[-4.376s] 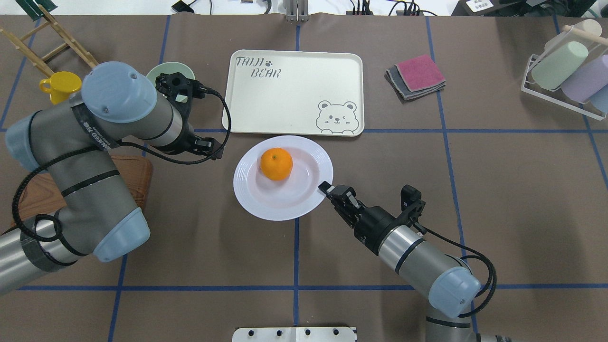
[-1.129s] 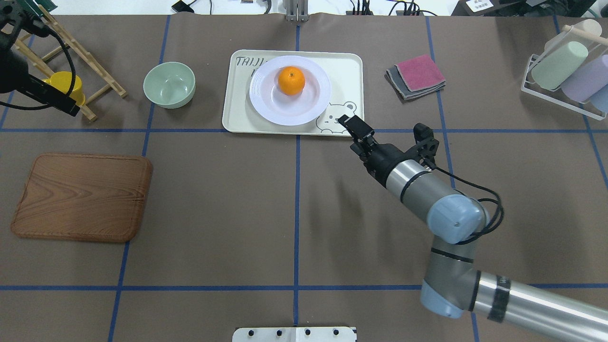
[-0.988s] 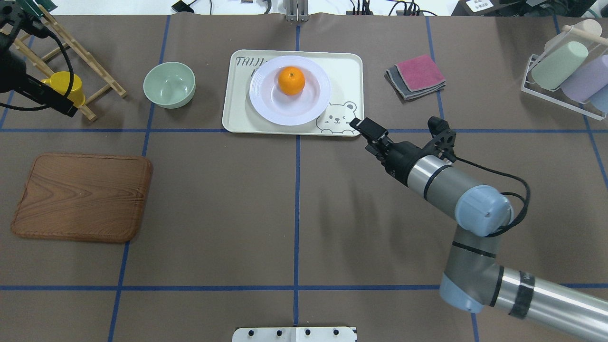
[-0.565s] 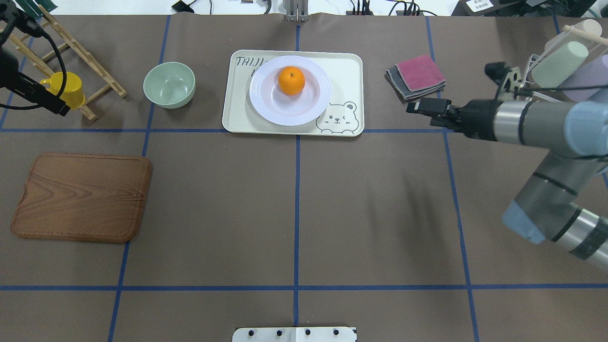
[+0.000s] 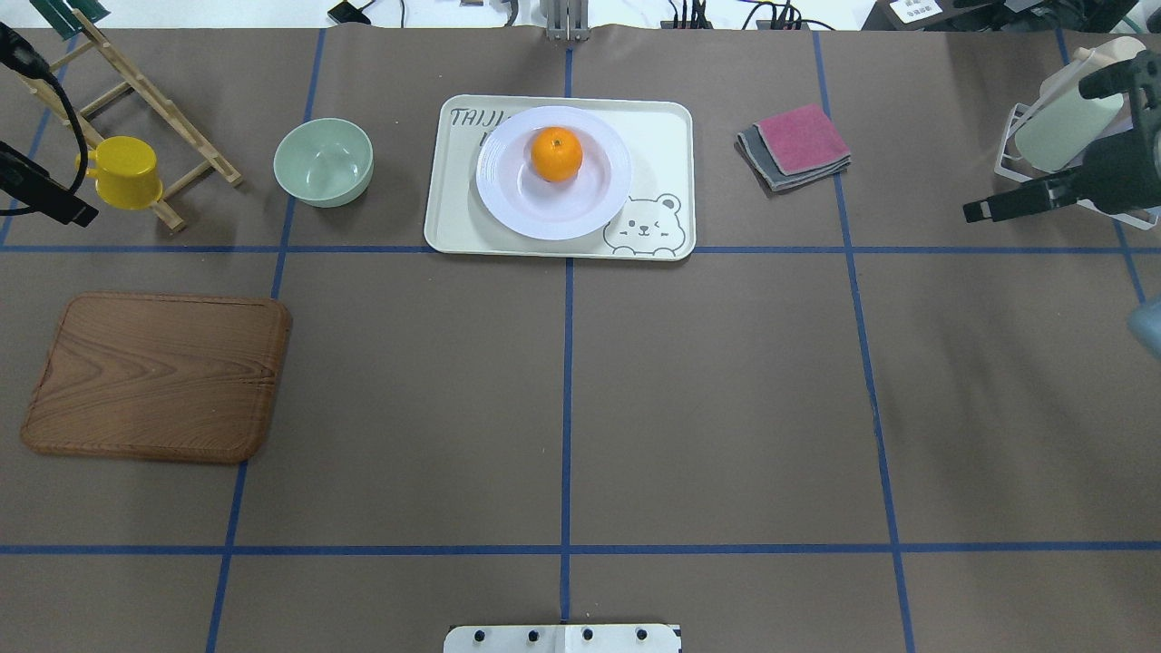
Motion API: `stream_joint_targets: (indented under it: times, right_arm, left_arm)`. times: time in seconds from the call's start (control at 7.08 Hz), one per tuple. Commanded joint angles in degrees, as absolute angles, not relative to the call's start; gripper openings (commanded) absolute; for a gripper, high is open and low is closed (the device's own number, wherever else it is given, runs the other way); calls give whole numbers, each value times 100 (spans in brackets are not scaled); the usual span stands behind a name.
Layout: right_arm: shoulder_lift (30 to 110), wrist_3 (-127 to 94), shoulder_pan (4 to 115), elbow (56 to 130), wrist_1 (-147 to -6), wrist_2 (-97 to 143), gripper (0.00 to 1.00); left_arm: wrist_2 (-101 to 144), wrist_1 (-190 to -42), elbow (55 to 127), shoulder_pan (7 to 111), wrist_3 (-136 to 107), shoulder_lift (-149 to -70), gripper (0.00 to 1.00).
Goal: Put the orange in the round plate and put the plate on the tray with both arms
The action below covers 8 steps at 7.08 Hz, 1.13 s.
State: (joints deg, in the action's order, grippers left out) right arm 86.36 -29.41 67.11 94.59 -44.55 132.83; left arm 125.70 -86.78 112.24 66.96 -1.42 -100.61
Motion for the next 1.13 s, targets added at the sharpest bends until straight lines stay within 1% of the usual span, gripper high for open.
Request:
stream_joint_targets:
  times: [0.0, 0.14, 0.28, 0.42, 0.71, 0.99]
  right_arm:
    - [8876, -250, 7187, 9466, -5977, 13011, 100]
    - [8816, 1190, 7555, 9466, -7125, 12799, 100]
    - [8563, 2126, 8028, 9483, -8146, 12823, 100]
    - [8561, 2423, 8277, 9623, -8748, 12884, 100]
    - [8692, 2417, 8420, 10184, -9340, 12885, 100]
    - [8806, 2321, 8420, 10301, -9360, 12946, 100]
  left_arm:
    - [12656, -8684, 11267, 6811, -18, -9897, 100]
    - [12648, -8675, 11259, 6829, 183, -9844, 100]
    - [12656, -8675, 11224, 7003, 393, -9731, 100]
    - [12656, -8684, 11171, 7153, 831, -9495, 100]
    - [13512, -8657, 10638, 7549, 1116, -9457, 100]
    - [13728, -8657, 10171, 8031, 1081, -9448, 100]
